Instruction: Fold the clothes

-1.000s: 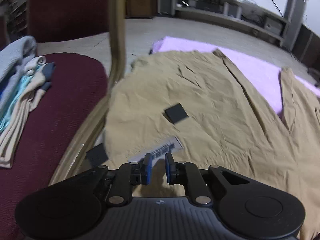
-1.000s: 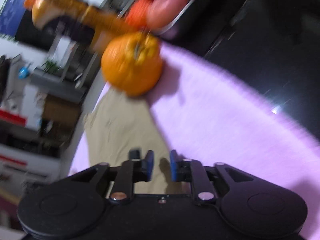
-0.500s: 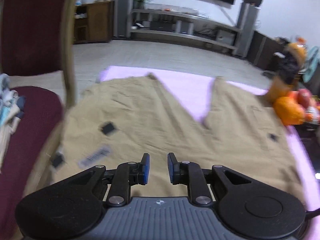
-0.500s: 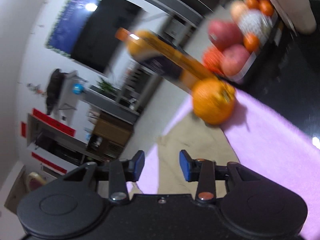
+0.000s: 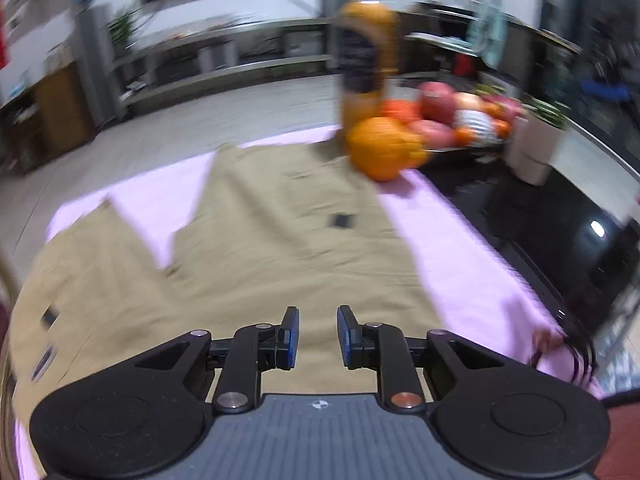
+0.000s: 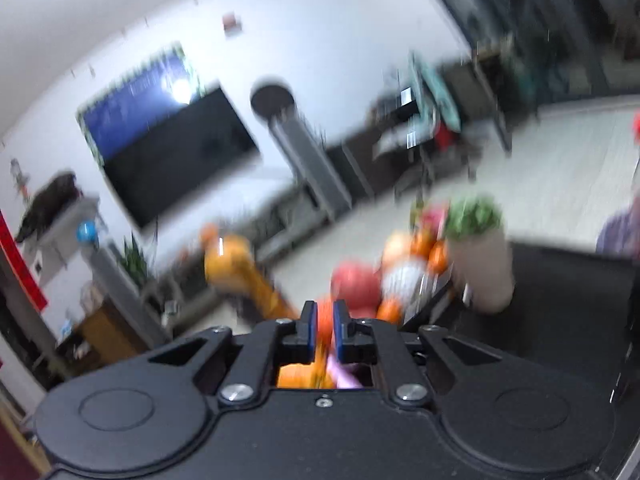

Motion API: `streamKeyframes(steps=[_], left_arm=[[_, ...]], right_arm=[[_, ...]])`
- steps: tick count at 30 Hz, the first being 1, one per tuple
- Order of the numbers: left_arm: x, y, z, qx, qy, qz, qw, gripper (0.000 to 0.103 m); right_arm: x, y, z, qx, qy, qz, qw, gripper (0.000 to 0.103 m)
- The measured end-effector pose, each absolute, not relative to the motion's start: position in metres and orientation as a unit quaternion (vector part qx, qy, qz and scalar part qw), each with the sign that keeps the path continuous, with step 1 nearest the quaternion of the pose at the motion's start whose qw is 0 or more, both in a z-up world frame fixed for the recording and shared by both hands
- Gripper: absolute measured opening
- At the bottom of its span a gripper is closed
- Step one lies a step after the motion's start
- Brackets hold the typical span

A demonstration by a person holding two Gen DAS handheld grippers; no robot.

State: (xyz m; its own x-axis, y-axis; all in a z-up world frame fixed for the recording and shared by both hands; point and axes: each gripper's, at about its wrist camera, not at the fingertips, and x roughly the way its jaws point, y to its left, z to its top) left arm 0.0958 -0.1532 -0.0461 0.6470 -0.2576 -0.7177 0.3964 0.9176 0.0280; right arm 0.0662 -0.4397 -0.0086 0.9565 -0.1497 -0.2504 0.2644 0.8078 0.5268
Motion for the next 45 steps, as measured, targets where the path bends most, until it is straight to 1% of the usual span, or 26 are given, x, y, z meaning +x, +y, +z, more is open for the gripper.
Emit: streamKeyframes(steps=[1,2,3,5,7,8,10,11,12,15,19,22,23,24,25,27,28,34,38,39,42,45], left_arm=[[0.096,-0.164,-0.048,0.097,0.38,-0.19,0.9,0.03],[0.097,-0.173,-0.052,0.104,0.384,-0.195,0.897,0.033],[0.099,-0.184,-0.058,0.111,0.39,-0.195,0.893,0.033],[0.107,-0.202,-0.076,0.123,0.41,-0.188,0.884,0.033],[0.111,-0.215,-0.091,0.12,0.426,-0.192,0.876,0.034],[0.113,-0.221,-0.097,0.116,0.433,-0.196,0.872,0.036],[0.115,-0.232,-0.107,0.105,0.439,-0.216,0.866,0.042],[0.116,-0.237,-0.111,0.099,0.445,-0.227,0.861,0.047],[0.118,-0.243,-0.116,0.097,0.453,-0.23,0.856,0.049],[0.127,-0.26,-0.128,0.105,0.475,-0.216,0.846,0.05],[0.132,-0.275,-0.14,0.163,0.482,-0.175,0.843,0.049],[0.134,-0.272,-0.144,0.172,0.481,-0.159,0.845,0.049],[0.135,-0.27,-0.144,0.173,0.482,-0.155,0.845,0.047],[0.137,-0.269,-0.143,0.172,0.484,-0.154,0.844,0.031],[0.138,-0.267,-0.142,0.171,0.485,-0.152,0.844,0.02],[0.14,-0.264,-0.139,0.168,0.488,-0.149,0.844,0.006],[0.139,-0.262,-0.134,0.167,0.484,-0.149,0.846,0.003],[0.129,-0.224,-0.079,0.126,0.445,-0.156,0.873,0.003],[0.13,-0.192,-0.047,0.091,0.431,-0.152,0.885,0.003],[0.131,-0.187,-0.043,0.085,0.431,-0.152,0.885,0.003],[0.136,-0.175,-0.04,0.069,0.438,-0.154,0.883,0.003],[0.14,-0.172,-0.045,0.064,0.446,-0.163,0.878,0.003]], right_arm=[[0.064,-0.445,-0.007,0.288,0.094,-0.106,0.947,0.011],[0.068,-0.448,-0.008,0.282,0.106,-0.096,0.948,0.014],[0.073,-0.451,-0.01,0.277,0.123,-0.085,0.949,0.023],[0.096,-0.45,-0.03,0.269,0.194,-0.055,0.942,0.031],[0.119,-0.449,-0.048,0.258,0.261,-0.028,0.93,0.031],[0.126,-0.449,-0.055,0.25,0.281,-0.035,0.926,0.032],[0.13,-0.453,-0.061,0.252,0.289,-0.045,0.923,0.044],[0.13,-0.458,-0.063,0.268,0.285,-0.043,0.919,0.057],[0.129,-0.464,-0.065,0.291,0.28,-0.037,0.914,0.065],[0.128,-0.475,-0.072,0.335,0.278,-0.022,0.9,0.066],[0.13,-0.472,-0.081,0.338,0.295,-0.022,0.893,0.066],[0.134,-0.468,-0.085,0.34,0.306,-0.014,0.889,0.066],[0.135,-0.467,-0.086,0.34,0.309,-0.012,0.888,0.066],[0.136,-0.465,-0.087,0.338,0.31,-0.009,0.888,0.066],[0.138,-0.462,-0.087,0.334,0.313,-0.006,0.889,0.066],[0.141,-0.456,-0.087,0.324,0.318,0.002,0.891,0.066],[0.143,-0.452,-0.088,0.32,0.321,0.007,0.891,0.066],[0.157,-0.431,-0.085,0.327,0.325,0.066,0.885,0.066],[0.183,-0.417,-0.078,0.373,0.331,0.107,0.86,0.064],[0.195,-0.411,-0.081,0.378,0.346,0.112,0.851,0.061],[0.233,-0.392,-0.092,0.394,0.39,0.124,0.823,0.06],[0.263,-0.379,-0.132,0.406,0.431,0.089,0.801,0.059]])
